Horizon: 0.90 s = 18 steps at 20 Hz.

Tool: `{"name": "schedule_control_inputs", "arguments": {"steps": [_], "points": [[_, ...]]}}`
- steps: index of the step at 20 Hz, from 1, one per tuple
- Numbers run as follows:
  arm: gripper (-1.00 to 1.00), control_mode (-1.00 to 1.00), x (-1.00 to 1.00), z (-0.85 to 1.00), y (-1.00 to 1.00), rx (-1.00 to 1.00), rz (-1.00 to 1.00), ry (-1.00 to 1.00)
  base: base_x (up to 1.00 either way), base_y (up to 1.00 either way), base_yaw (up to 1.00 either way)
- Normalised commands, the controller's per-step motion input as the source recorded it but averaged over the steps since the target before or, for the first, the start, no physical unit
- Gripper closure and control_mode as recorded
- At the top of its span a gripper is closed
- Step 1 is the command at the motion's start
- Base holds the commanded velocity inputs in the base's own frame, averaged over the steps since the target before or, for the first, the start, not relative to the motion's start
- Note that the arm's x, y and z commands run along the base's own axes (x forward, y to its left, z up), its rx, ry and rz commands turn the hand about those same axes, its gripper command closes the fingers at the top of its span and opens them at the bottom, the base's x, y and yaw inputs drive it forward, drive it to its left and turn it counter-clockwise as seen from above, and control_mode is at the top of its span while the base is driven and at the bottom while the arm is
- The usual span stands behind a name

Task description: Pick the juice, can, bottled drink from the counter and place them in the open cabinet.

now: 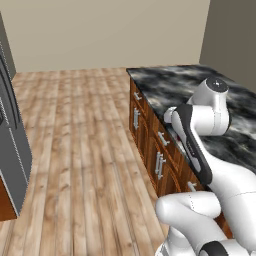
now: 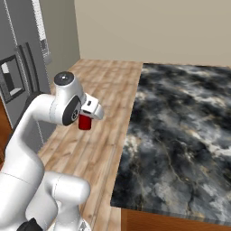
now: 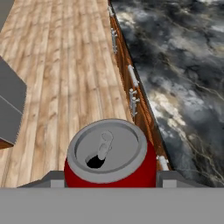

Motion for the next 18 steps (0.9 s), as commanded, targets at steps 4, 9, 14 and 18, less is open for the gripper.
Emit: {"name": "schedule_control_inputs", "arguments": {"steps": [4,9,14,18], "points": [[1.00,-1.00,0.00,0.00,0.00,0.00,0.00,0.00,0.00,0.00,0.00],[1.00,-1.00,0.00,0.00,0.00,0.00,0.00,0.00,0.00,0.00,0.00],[1.00,1.00,0.00,0.00,0.00,0.00,0.00,0.00,-0.50,0.13,0.00],[1.00,1.00,0.00,0.00,0.00,0.00,0.00,0.00,-1.00,0.63,0.00]]}}
